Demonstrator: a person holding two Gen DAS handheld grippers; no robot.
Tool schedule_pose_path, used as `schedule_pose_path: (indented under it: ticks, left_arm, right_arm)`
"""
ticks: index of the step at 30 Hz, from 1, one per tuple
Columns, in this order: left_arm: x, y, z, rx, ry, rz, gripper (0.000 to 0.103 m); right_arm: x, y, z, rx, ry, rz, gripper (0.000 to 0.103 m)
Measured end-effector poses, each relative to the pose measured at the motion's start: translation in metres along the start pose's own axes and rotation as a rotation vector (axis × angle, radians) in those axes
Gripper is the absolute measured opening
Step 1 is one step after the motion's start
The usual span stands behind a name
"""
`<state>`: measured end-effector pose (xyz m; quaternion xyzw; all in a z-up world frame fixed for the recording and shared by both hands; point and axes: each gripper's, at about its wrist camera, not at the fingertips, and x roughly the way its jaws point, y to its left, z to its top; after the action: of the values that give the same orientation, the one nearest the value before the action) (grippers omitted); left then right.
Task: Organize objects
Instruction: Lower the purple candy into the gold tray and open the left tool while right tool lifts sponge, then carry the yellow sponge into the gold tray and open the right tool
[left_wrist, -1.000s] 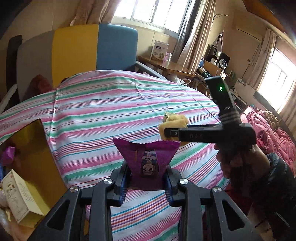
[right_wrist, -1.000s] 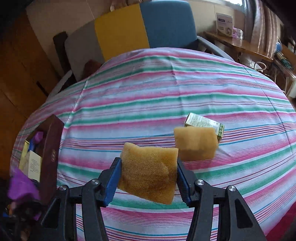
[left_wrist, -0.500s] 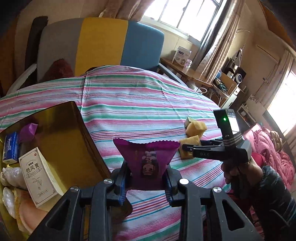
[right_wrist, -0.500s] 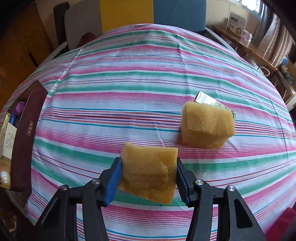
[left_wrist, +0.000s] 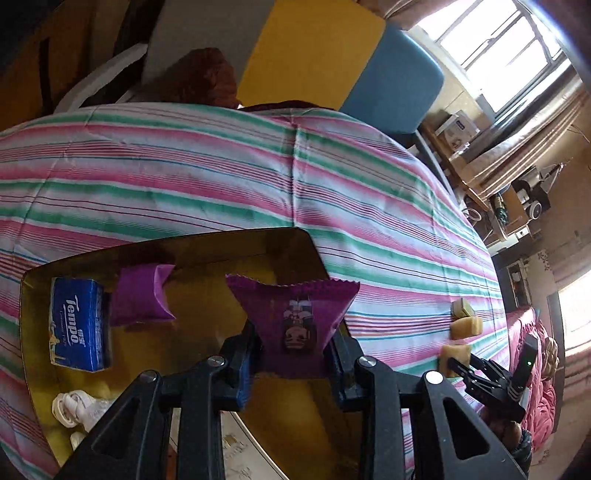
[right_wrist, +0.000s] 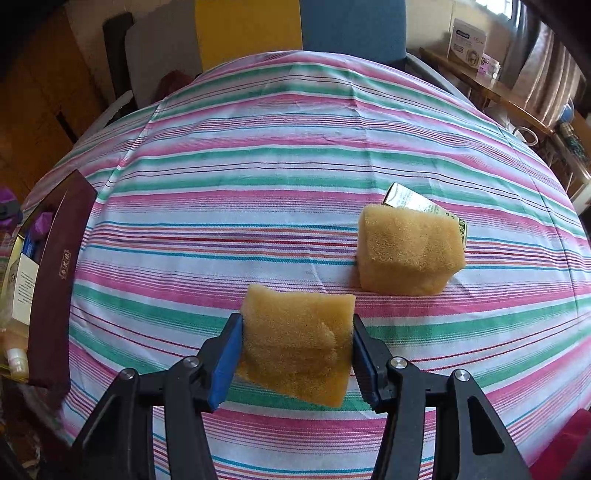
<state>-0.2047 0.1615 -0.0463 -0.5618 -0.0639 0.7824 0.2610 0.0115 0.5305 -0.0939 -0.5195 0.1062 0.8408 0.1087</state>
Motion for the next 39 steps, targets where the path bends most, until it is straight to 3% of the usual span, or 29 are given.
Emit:
schedule_pose_path:
  ticks: [14,21,25,33,39]
  left_arm:
    - [0.062,0.021,0.02,0.017,0.145,0.118,0.032]
    - [0.069,0.026,0.021,0.012,0.143,0.138,0.032]
    - [0.068,0.025,0.022,0.011,0.139,0.155,0.04]
    - [0.034,0.02,0.019,0.02,0.043,0.151,0.041]
    - [-0.034,0.015,-0.014,0.058,-0.145,0.133,0.042]
  right_arm:
    - [0.001,0.003,-0.001,0.003,0.003,0.006,0.056]
    - [0.001,0.004,-0.001,-0.001,0.005,0.005,0.056]
    - [0.003,0.004,-0.001,-0.001,0.007,0.0,0.056]
    - [0.006,0.003,-0.001,-0.003,0.01,-0.012,0.056]
    - [0.007,0.005,-0.001,-0.009,0.009,-0.019,0.056]
